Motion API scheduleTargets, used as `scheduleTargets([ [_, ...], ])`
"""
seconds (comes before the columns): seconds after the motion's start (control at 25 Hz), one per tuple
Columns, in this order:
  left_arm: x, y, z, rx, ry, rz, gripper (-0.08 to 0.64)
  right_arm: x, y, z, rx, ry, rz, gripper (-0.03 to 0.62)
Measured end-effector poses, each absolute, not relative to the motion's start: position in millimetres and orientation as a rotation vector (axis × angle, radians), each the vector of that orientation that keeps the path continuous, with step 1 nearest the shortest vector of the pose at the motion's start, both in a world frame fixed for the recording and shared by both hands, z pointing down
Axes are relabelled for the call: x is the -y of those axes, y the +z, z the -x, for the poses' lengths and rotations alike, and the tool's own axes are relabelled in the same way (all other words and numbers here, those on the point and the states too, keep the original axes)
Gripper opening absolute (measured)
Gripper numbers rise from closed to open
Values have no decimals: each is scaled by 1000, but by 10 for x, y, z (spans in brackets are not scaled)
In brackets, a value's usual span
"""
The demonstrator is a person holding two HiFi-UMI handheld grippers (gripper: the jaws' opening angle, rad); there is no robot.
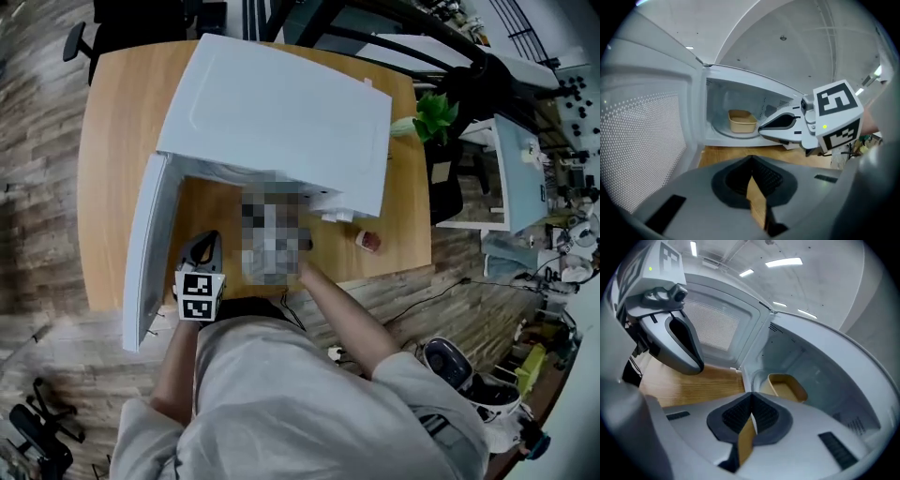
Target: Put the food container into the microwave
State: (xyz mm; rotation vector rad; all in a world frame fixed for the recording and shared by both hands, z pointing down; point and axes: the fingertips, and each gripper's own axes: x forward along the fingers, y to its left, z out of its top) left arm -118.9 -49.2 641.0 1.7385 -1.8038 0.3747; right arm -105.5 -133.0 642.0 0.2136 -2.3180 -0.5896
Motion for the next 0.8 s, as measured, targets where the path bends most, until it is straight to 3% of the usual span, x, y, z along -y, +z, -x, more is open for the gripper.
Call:
scheduleTargets([
  [0.8,610,6119,596,1717,386,-1892,12,1069,6256,19,2441,-38,-478,3],
])
